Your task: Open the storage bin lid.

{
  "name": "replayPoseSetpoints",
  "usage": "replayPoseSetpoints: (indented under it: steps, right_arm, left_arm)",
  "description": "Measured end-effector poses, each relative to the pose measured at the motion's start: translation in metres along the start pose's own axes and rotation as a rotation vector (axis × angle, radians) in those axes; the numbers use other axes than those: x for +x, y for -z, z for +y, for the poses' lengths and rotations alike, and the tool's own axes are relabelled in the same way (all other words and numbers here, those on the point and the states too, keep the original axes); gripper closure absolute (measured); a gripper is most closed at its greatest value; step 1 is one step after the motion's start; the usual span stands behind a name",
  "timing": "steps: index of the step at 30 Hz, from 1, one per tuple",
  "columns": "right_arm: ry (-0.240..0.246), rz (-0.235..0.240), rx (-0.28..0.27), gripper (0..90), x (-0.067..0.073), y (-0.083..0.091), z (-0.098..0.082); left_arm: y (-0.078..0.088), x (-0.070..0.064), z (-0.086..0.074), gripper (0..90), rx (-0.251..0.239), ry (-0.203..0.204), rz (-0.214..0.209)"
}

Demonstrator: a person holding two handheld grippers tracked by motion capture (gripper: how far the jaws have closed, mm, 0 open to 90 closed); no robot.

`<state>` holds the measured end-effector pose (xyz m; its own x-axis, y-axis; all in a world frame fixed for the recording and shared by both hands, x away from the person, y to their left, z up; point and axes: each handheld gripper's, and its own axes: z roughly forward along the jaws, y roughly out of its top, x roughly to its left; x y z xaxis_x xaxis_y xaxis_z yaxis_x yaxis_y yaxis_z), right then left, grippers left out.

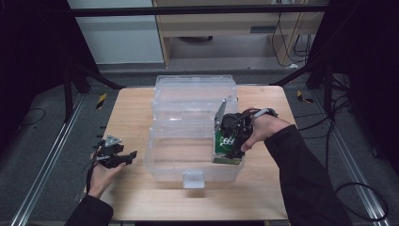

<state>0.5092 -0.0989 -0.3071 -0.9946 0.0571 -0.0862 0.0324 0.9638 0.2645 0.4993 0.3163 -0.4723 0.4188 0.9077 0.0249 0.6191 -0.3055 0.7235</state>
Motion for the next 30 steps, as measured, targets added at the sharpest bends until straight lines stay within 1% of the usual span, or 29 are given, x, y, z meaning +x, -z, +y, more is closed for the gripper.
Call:
replayPoseSetpoints:
  steps: [3, 8, 12, 13, 15, 19, 22, 27, 30]
  right_arm:
    - [0.002, 0.005, 0.012, 17.2, -0.001, -0.005, -0.001]
    - [0.011, -0.011, 0.021, 17.2, -0.003, -0.012, -0.005]
    - [0.017, 0.002, 0.025, 17.1, -0.003, -0.019, -0.006]
    - [0.026, 0.006, 0.028, 17.1, -0.003, -0.021, -0.006]
    - [0.027, 0.005, 0.039, 17.0, -0.003, -0.024, -0.006]
    - [0.026, 0.012, 0.030, 17.0, -0.005, -0.024, -0.009]
    - [0.028, 0.007, 0.024, 17.1, -0.004, -0.024, -0.010]
    - [0.029, 0.008, 0.036, 17.2, -0.004, -0.024, -0.008]
    - [0.032, 0.006, 0.053, 17.2, -0.004, -0.024, -0.006]
  left_arm:
    - [0.000, 0.000, 0.000, 34.7, 0.003, -0.002, 0.000]
    - [-0.001, -0.001, 0.000, 34.6, 0.005, 0.001, -0.001]
    - [-0.001, 0.000, -0.001, 34.6, 0.006, 0.002, -0.001]
    - [-0.001, 0.000, -0.001, 34.6, 0.006, 0.002, 0.000]
    - [-0.001, 0.000, -0.001, 34.6, 0.006, 0.001, 0.000]
    - [-0.001, 0.000, -0.001, 34.6, 0.010, -0.002, 0.000]
    - [-0.002, -0.001, -0.001, 34.6, 0.010, -0.002, -0.001]
    - [-0.002, -0.001, -0.001, 34.6, 0.014, -0.004, -0.001]
    - [-0.002, -0.001, -0.001, 34.6, 0.015, -0.006, -0.001]
